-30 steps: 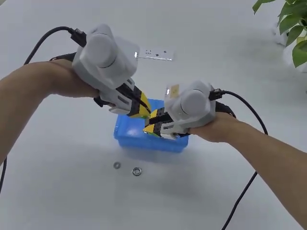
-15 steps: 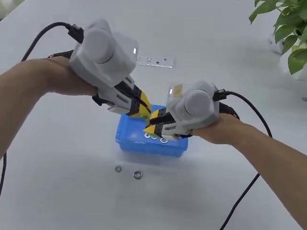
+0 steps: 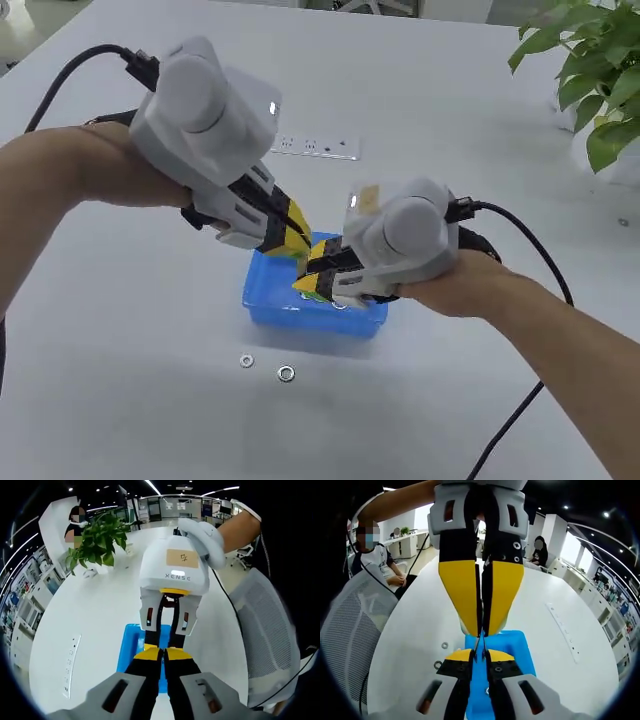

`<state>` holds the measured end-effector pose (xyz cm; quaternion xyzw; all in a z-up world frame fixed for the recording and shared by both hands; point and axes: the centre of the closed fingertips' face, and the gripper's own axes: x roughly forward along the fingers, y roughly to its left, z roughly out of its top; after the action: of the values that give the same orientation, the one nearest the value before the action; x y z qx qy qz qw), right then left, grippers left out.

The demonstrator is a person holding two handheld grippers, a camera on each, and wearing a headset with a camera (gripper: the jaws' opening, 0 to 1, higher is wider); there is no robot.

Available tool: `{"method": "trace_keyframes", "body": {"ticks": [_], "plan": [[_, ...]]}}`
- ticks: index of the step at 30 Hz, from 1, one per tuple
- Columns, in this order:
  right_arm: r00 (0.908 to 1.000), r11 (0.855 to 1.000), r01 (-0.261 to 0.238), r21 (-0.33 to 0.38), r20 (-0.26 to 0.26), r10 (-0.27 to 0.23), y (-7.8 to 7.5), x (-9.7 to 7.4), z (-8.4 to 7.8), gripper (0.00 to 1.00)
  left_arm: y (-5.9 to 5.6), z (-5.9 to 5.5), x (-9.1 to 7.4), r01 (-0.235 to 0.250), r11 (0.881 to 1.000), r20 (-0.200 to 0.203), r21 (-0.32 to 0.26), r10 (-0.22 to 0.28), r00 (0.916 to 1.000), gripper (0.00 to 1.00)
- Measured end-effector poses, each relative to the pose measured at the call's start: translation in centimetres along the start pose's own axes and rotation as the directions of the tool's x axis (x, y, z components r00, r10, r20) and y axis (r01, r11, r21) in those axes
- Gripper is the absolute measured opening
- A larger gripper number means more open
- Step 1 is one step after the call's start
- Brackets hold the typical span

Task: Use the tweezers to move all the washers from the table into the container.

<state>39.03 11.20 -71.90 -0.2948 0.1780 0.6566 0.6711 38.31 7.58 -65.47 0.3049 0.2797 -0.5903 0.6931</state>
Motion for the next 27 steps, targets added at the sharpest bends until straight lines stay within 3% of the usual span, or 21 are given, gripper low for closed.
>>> {"method": "trace_keyframes", "body": {"ticks": [10,27], "plan": [[1.0,1.0,-0.008,-0.015,0.004,0.008,1.5,-0.6,0.7,0.12,-1.7,0.6,-0.6,-0.026,1.0,0.005,0.008,0.026,0.9996,0.06],[0.9994,0.999,-0.033,-0.017,0.011,0.033,4.4,-0.2,0.3,0.12,-4.3,-0.2,-0.3,-0.014,1.0,0.01,-0.014,0.014,0.9999,0.05]]}}
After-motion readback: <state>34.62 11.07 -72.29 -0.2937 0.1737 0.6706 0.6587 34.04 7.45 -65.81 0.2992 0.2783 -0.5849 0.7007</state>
